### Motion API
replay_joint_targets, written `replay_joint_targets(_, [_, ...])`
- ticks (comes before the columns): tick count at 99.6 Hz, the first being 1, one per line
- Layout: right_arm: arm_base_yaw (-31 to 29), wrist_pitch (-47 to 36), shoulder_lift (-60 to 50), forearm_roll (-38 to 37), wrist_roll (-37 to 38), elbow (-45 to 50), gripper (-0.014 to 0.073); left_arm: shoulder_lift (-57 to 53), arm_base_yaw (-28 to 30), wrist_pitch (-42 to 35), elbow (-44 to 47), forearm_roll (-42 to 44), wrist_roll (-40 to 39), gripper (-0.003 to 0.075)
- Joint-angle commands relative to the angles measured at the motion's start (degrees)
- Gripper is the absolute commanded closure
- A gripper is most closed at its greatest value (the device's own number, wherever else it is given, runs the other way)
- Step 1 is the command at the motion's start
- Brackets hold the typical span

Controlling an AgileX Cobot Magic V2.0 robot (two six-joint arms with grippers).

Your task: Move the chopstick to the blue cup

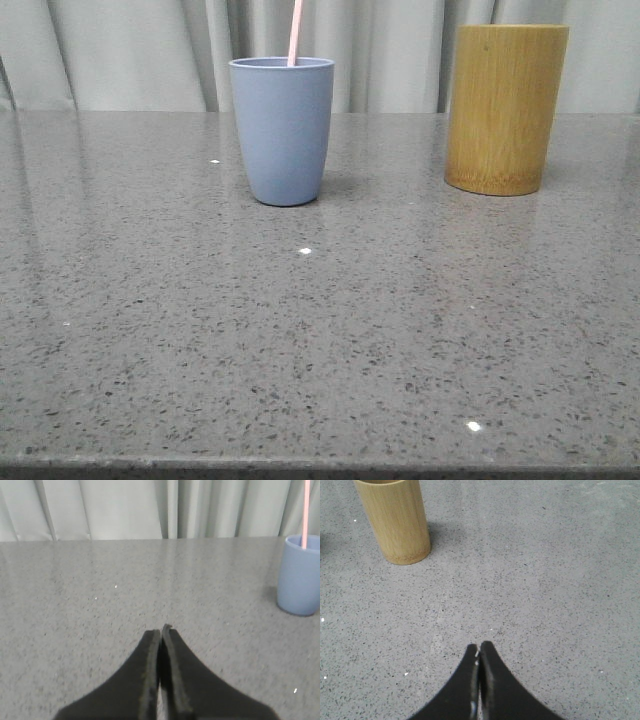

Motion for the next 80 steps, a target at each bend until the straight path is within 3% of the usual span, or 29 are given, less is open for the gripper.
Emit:
replay_joint_targets(1, [-0.4, -3.3, 0.6, -2.5, 0.1, -1.4, 0.0661, -3.4, 0.0, -5.9, 2.5, 1.2, -0.1, 0.0739])
replay_joint_targets(16, [-0.4, -3.3, 0.6, -2.5, 0.1, -1.4, 0.0661, -8.3, 0.0, -6.5, 7.4, 1.3, -0.1, 0.0739])
replay_joint_targets(42, [-0.4, -3.2, 0.6, -2.5, 0.1, -1.4, 0.0661, -8.1, 1.5, -14.3, 12.5, 1.3, -0.7, 0.0739])
replay_joint_targets(80, [-0.4, -3.3, 0.6, -2.5, 0.1, -1.4, 0.0661, -8.1, 3.5, -15.1, 12.5, 1.3, -0.7, 0.0739])
